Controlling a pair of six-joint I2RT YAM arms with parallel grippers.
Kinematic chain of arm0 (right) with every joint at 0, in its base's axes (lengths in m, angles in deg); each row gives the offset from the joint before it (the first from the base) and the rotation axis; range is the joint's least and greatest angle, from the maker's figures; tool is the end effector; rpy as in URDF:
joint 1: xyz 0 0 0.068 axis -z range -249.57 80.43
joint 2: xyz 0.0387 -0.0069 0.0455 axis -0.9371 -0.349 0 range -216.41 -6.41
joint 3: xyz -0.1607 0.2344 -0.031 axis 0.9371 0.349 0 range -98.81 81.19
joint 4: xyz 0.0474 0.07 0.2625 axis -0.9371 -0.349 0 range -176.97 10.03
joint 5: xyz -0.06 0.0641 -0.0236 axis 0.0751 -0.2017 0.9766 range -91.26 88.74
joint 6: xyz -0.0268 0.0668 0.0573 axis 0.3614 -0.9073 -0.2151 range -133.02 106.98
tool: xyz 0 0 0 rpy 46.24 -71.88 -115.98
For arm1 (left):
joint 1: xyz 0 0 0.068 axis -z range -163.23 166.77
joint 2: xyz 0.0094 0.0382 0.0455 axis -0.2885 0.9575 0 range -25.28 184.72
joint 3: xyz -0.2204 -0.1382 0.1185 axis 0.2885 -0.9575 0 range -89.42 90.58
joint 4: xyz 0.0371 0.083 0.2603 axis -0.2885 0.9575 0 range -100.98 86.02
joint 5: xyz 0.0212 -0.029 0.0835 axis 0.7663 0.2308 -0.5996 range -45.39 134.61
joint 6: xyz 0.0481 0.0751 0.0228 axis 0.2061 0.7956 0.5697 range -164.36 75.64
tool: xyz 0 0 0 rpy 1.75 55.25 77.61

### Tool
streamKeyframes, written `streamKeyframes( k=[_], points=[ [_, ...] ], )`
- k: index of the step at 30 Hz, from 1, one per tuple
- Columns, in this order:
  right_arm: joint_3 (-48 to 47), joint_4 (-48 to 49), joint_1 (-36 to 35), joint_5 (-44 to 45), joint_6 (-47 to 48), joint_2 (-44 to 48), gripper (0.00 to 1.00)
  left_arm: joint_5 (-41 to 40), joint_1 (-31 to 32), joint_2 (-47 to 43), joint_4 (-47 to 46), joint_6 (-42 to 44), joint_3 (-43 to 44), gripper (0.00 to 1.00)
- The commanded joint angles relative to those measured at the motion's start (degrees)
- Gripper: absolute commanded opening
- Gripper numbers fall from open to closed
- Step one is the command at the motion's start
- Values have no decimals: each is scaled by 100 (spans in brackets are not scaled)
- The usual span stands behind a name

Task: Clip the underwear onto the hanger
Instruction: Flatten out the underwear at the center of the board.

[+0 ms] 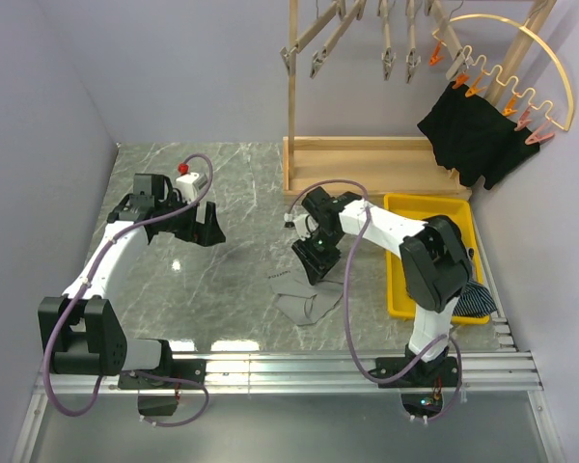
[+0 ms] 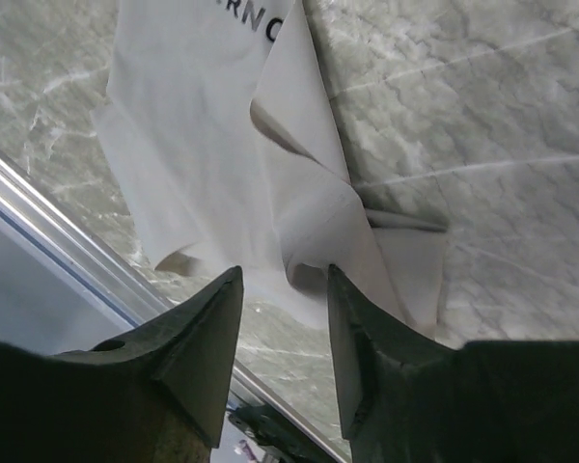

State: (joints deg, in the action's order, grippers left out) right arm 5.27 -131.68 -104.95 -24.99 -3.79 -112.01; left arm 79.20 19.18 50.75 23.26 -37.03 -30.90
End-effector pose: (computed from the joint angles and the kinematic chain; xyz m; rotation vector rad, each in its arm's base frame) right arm 0.2847 0.2430 0.1561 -1.1893 2.7736 0.6690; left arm 0.3049 -0.0598 0.2502 0.4554 2.3354 -0.7006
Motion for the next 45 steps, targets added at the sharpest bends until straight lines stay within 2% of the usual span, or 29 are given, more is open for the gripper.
streamKeyframes(
  k=[1, 3, 4, 8, 14, 15, 17, 18, 21, 25, 28, 31, 37, 45],
  points=[
    [-326, -94, -22, -141, -185, -249, 49, -13, 22, -44, -128, -65, -16, 99],
    [-423, -94, -22, -115, -185, -320, 43, -40, 22, -62, -110, -48, 1, 99],
    [-502, -77, -22, -132, -185, -338, 28, -49, 22, -62, -102, -48, 1, 99],
    [-940, -77, -31, -246, -229, -268, 0, -75, 22, -79, -137, -91, 19, 99],
    [-1636, -129, -189, -1071, -36, 390, 0, -31, 22, -1, -154, -206, 115, 99],
    [-1628, -225, -180, -1438, 225, 713, 0, -14, 13, 17, -154, -215, 142, 99],
    [-1234, -165, -171, -1477, 446, 1145, 0, 13, 22, -9, -189, -224, 151, 99],
    [-1032, -112, -145, -1451, 543, 1573, 0, 22, 13, -9, -224, -215, 142, 99],
    [-250, -225, 83, -1162, 860, 2103, 0, 135, 22, 17, -260, -171, 116, 99],
    [655, -297, 960, -635, 1080, 2219, 0, 118, 197, 184, -198, 4, 151, 99],
    [1007, -130, 1225, 7, 1142, 2097, 0, -22, 512, 246, -374, 58, 55, 99],
    [1263, -24, 1463, 447, 1247, 2043, 0, -136, 926, 360, -620, 101, -42, 97],
    [1615, -252, 1753, 676, 1607, 2412, 0, 109, 1673, 790, -1365, 304, -148, 90],
    [1440, -534, 2131, 712, 1827, 3010, 0, -57, 2658, 2117, -1736, 137, 545, 82]
  ],
)
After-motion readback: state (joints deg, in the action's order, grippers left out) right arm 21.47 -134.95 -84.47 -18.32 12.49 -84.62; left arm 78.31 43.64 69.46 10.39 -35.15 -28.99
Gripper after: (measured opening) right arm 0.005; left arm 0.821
